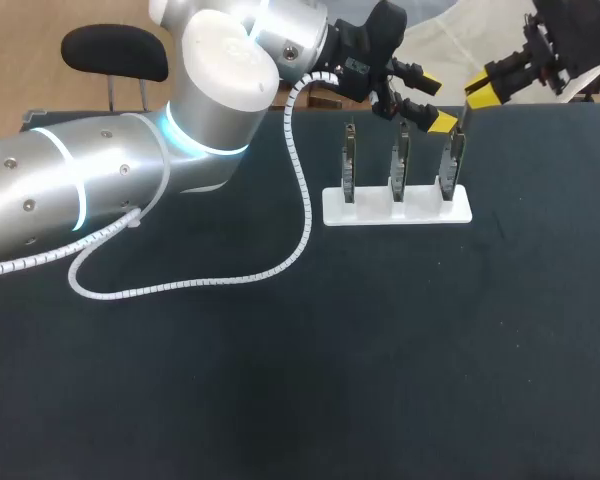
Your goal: Pick up the optical module with the left hand, and insert it into the network port with the right hand.
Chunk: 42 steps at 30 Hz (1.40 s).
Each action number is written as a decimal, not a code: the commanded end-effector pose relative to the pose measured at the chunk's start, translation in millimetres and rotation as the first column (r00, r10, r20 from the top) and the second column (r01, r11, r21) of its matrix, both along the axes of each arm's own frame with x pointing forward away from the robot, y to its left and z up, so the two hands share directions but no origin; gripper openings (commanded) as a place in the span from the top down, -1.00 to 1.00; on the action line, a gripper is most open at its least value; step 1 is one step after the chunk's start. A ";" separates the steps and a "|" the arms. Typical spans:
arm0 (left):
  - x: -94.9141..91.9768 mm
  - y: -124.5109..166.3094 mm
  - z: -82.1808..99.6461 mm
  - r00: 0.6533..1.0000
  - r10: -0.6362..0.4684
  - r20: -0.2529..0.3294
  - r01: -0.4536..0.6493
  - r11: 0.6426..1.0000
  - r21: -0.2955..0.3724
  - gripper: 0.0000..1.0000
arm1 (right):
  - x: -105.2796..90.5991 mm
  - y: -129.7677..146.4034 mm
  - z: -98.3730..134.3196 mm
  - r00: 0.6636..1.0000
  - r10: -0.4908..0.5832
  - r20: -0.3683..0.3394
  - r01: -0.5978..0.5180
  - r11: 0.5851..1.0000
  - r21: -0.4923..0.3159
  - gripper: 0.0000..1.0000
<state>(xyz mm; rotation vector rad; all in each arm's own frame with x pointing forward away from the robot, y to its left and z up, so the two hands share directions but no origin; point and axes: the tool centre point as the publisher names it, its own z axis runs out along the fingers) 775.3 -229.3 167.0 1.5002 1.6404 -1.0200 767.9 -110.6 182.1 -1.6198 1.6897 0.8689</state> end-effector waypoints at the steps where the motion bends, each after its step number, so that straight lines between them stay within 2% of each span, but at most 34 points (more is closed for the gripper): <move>1: 2.5 -0.7 0.0 1.000 -0.005 -0.001 0.005 1.000 0.002 -1.00 | 4.9 -0.3 -0.3 1.000 0.010 -0.010 -0.010 1.000 -0.004 1.00; 42: 2.5 -0.7 0.0 1.000 -0.005 -0.001 0.005 1.000 0.002 -1.00 | 16.5 2.8 -13.6 0.999 0.040 -0.030 -0.041 0.998 -0.037 1.00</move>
